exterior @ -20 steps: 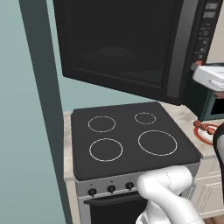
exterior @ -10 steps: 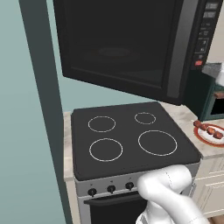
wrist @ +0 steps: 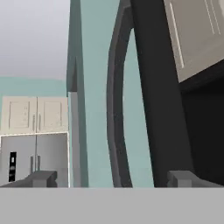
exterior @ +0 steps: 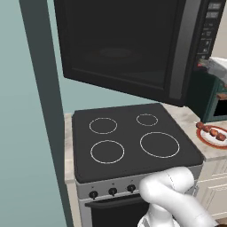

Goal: Pick the kebab skewer from the counter and place it in the microwave. Then turn on the microwave.

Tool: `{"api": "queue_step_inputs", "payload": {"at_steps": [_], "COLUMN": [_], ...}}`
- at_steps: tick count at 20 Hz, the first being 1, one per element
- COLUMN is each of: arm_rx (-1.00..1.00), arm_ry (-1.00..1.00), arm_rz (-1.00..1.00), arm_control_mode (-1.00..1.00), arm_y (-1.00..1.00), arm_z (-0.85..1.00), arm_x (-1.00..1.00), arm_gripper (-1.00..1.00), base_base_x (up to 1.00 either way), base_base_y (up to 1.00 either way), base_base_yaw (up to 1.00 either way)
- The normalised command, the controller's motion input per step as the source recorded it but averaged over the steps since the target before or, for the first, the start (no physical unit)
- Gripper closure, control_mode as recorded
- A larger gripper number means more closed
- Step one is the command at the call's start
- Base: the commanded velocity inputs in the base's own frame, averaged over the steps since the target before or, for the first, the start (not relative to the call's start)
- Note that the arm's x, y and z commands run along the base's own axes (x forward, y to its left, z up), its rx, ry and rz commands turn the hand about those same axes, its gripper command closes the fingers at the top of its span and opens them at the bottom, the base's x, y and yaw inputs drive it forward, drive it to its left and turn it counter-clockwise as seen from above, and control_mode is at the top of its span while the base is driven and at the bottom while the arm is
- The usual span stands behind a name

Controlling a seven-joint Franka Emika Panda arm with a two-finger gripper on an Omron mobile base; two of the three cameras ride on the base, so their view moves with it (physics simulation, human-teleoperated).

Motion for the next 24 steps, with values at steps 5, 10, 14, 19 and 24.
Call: {"api": "queue_step_inputs", "payload": {"at_steps": [5, 10, 14, 19, 24], "arm_rx": [0.0, 0.0, 0.0, 0.0, 0.0], "arm_ry": [-0.07, -0.02, 0.0, 0.0, 0.0], "arm_rz": [0.25, 0.21, 0.18, 0.15, 0.16], "arm_control_mode": [-1.0, -1.0, -1.0, -1.0, -1.0], "arm_y": [-0.08, -0.12, -0.15, -0.18, -0.01], "arm_z": [-0.01, 0.0, 0.0, -0.02, -0.1], "arm_x": [0.22, 0.27, 0.33, 0.37, 0.47], "arm_gripper": [-1.0, -1.0, -1.0, -1.0, -1.0], "base_base_x": [0.0, 0.0, 0.0, 0.0, 0.0], "base_base_y": [0.0, 0.0, 0.0, 0.0, 0.0], "base_base_yaw": [0.0, 0.0, 0.0, 0.0, 0.0]}}
